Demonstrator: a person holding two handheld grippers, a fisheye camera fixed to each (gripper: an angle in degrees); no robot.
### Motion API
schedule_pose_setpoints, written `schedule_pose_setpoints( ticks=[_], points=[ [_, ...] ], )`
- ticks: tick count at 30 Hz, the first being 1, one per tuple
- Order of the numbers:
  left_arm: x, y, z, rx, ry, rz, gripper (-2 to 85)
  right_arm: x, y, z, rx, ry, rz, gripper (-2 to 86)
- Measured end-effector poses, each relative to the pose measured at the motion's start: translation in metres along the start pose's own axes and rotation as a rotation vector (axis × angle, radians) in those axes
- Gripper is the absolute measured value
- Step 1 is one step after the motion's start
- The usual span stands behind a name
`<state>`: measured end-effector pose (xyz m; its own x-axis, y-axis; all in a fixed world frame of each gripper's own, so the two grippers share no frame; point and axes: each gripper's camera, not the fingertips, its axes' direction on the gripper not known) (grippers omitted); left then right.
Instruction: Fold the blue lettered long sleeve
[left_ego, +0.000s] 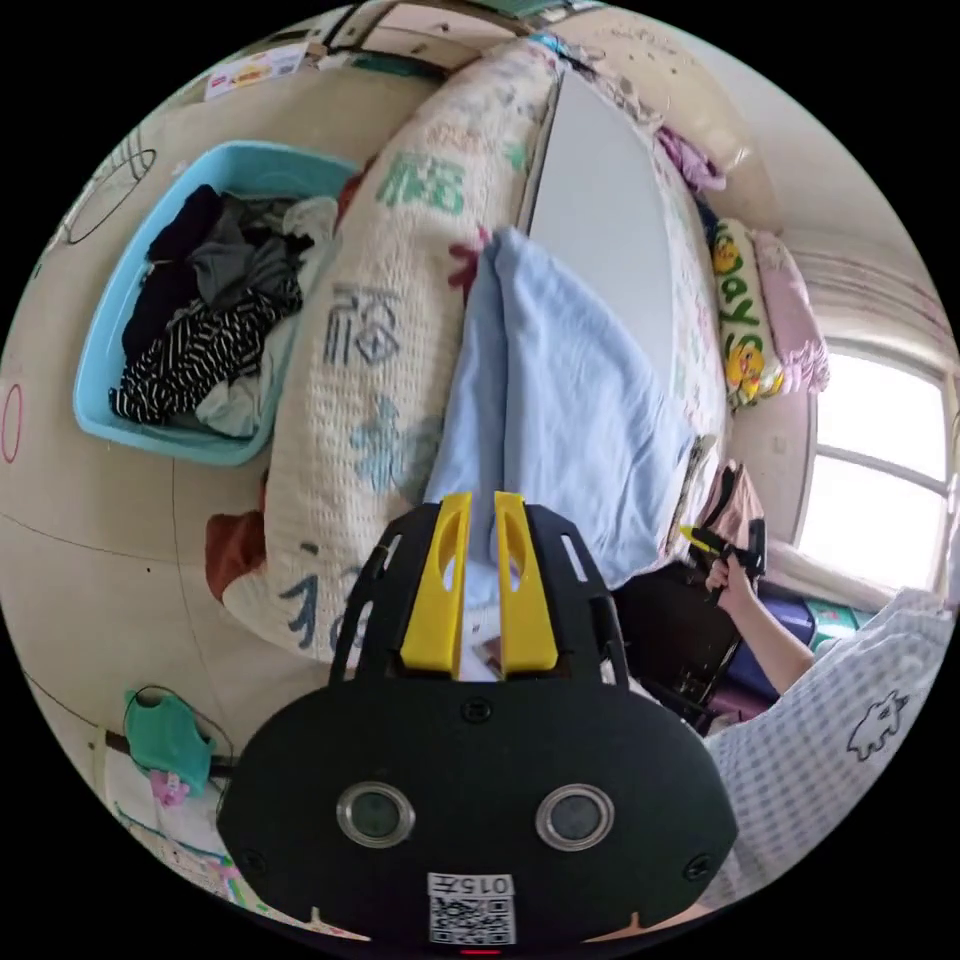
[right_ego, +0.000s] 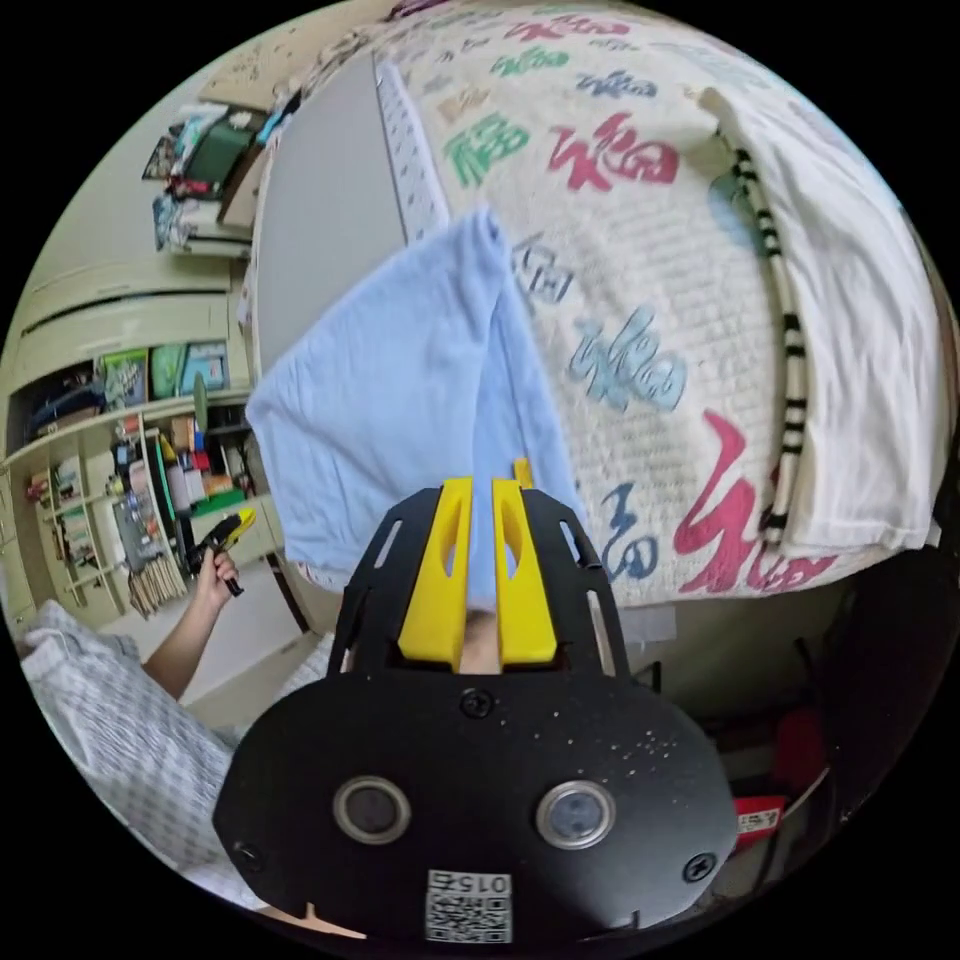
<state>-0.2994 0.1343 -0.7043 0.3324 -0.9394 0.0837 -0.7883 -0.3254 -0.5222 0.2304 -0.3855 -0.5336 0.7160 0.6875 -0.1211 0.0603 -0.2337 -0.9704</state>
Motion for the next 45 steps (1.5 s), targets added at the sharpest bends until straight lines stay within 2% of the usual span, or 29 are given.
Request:
schedule_pose_setpoints(
  ticks=[2, 5, 7, 9, 13, 18, 24, 28, 30, 32, 37, 41, 45],
  points=[
    [0.000, -0.027, -0.012, 0.099, 0.046, -0.011, 9.7, 0.001, -0.028, -0.035, 0.126, 0.004, 0.034, 8.6],
    [0.000, -0.078, -0.004, 0.206, 0.148, -0.062, 12.1, 0.000, -0.072, -0.054, 0.191, -0.091, 0.093, 11.7],
    [-0.004, -0.103, 0.016, 0.217, 0.211, -0.123, 12.1, -0.004, -0.096, -0.058, 0.198, -0.163, 0.119, 12.2],
    [-0.013, -0.126, 0.046, 0.189, 0.241, -0.225, 10.1, -0.015, -0.117, -0.060, 0.179, -0.150, 0.130, 11.8],
    [-0.010, -0.137, 0.072, 0.162, 0.270, -0.254, 3.8, -0.048, -0.148, -0.068, 0.107, -0.089, 0.127, 4.4],
    [0.002, -0.138, 0.063, 0.162, 0.076, -0.189, 1.4, -0.097, -0.168, -0.101, 0.101, 0.144, 0.051, 2.4],
    [0.021, -0.152, 0.076, 0.110, 0.000, -0.096, 2.8, -0.160, -0.180, -0.134, 0.105, 0.275, 0.058, 5.5],
    [0.026, -0.158, 0.076, 0.066, 0.007, -0.017, 4.6, -0.261, -0.133, -0.188, 0.305, 0.677, -0.104, 5.5],
    [0.030, -0.166, 0.075, 0.021, 0.008, 0.047, 5.3, -0.317, -0.104, -0.194, 0.366, 0.667, -0.251, 5.7],
    [0.034, -0.170, 0.074, 0.001, 0.007, 0.086, 5.5, -0.395, -0.075, -0.168, 0.270, 0.480, -0.476, 6.0],
    [0.032, -0.176, 0.082, -0.037, 0.033, 0.111, 5.3, -0.533, -0.019, -0.065, -0.042, 0.181, -0.785, 7.6],
    [0.027, -0.179, 0.089, -0.071, 0.056, 0.135, 5.2, -0.588, 0.002, -0.004, -0.185, 0.248, -0.920, 8.3],
    [0.024, -0.189, 0.091, -0.100, 0.083, 0.173, 4.2, -0.596, -0.012, 0.028, -0.270, 0.426, -0.896, 3.6]
  ],
)
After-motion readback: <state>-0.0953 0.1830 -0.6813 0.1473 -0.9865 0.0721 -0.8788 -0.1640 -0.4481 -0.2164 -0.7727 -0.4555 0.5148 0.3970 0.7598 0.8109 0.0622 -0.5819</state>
